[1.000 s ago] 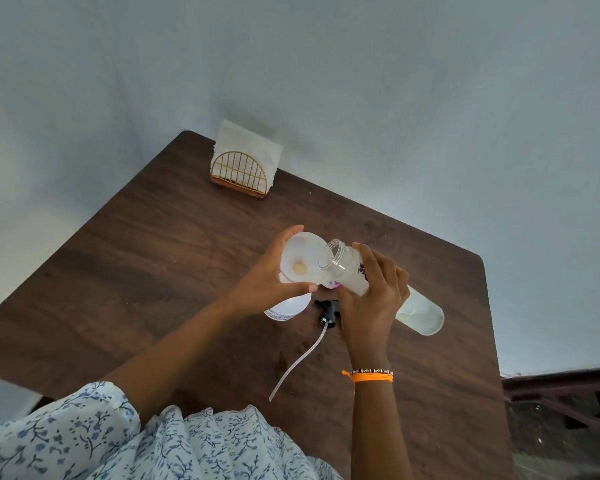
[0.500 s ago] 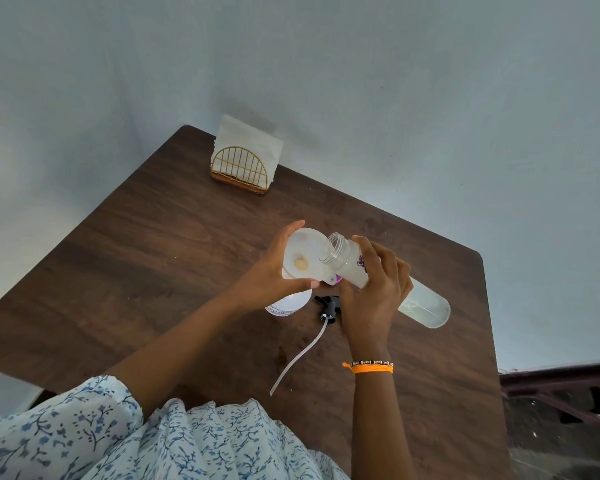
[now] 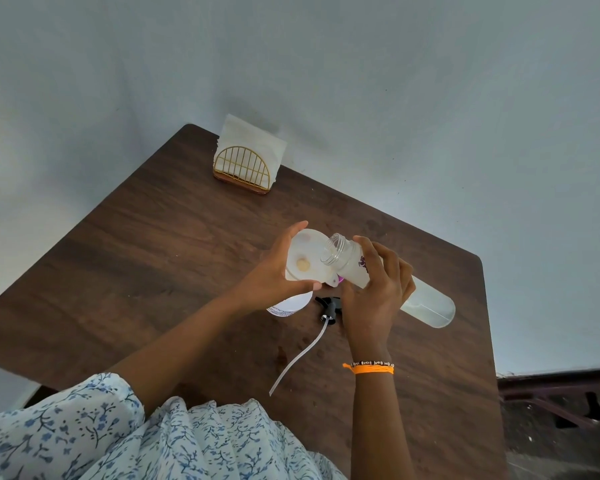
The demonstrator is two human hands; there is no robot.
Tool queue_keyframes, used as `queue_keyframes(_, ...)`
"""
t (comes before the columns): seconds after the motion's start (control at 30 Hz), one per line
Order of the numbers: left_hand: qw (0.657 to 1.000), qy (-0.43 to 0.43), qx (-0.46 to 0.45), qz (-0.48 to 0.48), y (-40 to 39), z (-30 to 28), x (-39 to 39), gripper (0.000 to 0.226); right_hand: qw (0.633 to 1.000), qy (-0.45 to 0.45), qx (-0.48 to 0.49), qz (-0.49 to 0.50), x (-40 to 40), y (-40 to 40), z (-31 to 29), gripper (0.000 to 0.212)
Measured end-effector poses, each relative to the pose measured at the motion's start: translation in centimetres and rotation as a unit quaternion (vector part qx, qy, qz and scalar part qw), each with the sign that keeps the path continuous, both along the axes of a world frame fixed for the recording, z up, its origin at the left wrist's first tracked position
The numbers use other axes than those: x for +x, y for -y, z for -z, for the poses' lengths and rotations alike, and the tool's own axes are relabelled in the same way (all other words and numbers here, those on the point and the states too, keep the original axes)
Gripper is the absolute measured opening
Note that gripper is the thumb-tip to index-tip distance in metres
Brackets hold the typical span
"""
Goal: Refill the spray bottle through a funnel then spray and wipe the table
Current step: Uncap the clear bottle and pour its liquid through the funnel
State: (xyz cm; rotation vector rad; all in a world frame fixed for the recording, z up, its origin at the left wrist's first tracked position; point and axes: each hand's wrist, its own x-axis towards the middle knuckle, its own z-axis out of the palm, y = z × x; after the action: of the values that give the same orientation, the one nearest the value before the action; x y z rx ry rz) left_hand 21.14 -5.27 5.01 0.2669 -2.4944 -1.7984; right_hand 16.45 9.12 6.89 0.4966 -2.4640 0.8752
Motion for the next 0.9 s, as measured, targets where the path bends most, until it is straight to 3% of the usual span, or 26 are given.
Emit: queue_keyframes(0.9, 1.000, -0.001, -0.006, 0.006, -0.02, 0.03, -0.08, 0.094, 1.000, -0.012, 0.021, -0.002, -0.26, 0.76, -0.15, 0.059)
